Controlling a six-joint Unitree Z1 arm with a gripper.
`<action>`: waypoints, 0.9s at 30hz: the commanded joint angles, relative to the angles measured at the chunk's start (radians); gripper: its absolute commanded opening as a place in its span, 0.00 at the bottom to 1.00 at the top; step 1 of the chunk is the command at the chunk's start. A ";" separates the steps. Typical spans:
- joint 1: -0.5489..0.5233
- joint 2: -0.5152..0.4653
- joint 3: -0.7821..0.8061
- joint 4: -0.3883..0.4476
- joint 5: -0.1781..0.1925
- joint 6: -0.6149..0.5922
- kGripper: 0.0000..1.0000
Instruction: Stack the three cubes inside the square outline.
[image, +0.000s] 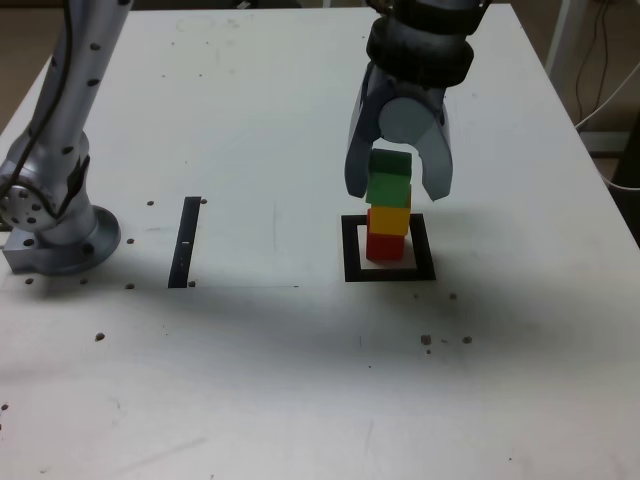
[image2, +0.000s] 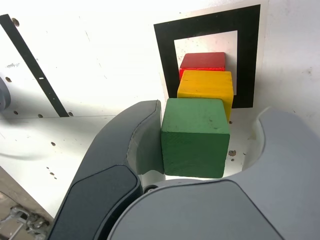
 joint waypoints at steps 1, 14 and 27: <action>0.002 -0.004 0.002 0.006 -0.001 0.001 0.98; 0.002 -0.068 -0.001 0.015 0.010 0.000 0.99; -0.001 -0.178 0.056 0.024 0.026 -0.012 1.00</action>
